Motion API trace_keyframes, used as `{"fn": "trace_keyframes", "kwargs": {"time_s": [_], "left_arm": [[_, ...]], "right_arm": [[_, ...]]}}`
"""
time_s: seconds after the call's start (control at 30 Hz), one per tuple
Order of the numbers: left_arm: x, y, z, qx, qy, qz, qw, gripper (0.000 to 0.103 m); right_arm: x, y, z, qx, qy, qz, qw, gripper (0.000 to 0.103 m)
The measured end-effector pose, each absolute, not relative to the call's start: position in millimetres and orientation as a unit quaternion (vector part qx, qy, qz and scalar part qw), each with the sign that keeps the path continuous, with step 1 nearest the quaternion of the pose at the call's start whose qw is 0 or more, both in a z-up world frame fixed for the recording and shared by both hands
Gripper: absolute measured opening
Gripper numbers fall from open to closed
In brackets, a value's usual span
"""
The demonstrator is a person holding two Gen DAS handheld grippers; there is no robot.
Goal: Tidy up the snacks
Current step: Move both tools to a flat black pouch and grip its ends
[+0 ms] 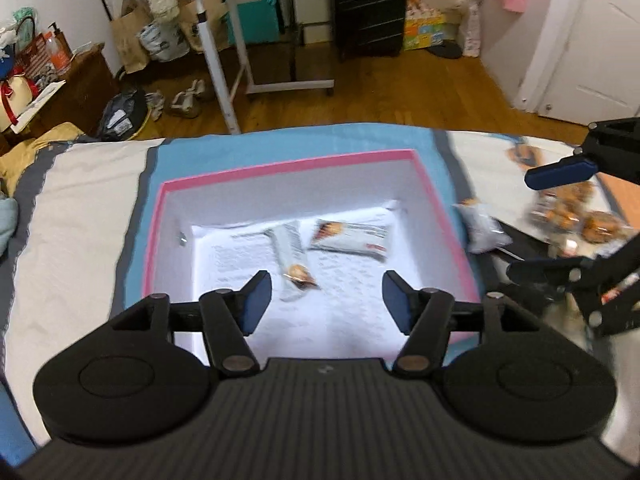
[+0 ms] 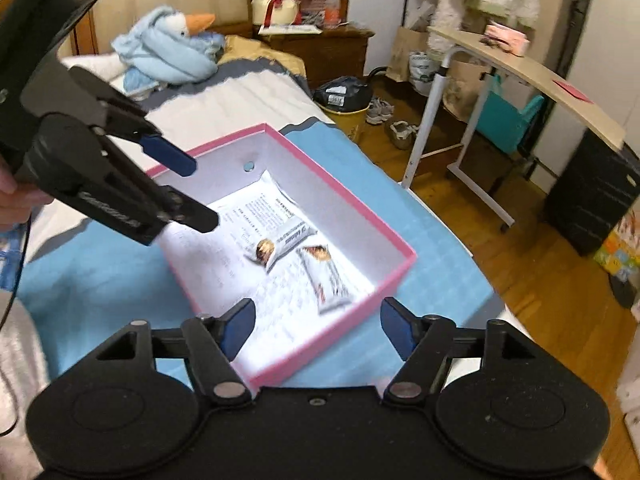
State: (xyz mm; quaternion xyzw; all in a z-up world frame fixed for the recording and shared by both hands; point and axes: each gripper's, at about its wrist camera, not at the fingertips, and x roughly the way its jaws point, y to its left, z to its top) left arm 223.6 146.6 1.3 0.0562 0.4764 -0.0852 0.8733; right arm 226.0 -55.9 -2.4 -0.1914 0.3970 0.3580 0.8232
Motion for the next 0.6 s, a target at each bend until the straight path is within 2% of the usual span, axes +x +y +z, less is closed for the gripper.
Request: {"fn": "trace_keyframes", "kwargs": {"time_s": [0.17, 0.53, 0.6], "left_arm": [[190, 123, 8, 0.031, 0.481, -0.125, 0.867, 0.064], [147, 65, -22, -0.057, 0.482, -0.153, 0.861, 0.066], [148, 58, -32, -0.079, 0.490, -0.160, 0.853, 0.064]], "right_arm": [[195, -106, 4, -0.165, 0.402, 0.346, 0.832, 0.083], [173, -177, -55, -0.056, 0.468, 0.275, 0.838, 0.080], [175, -188, -65, -0.029, 0.478, 0.266, 0.837, 0.080]]}}
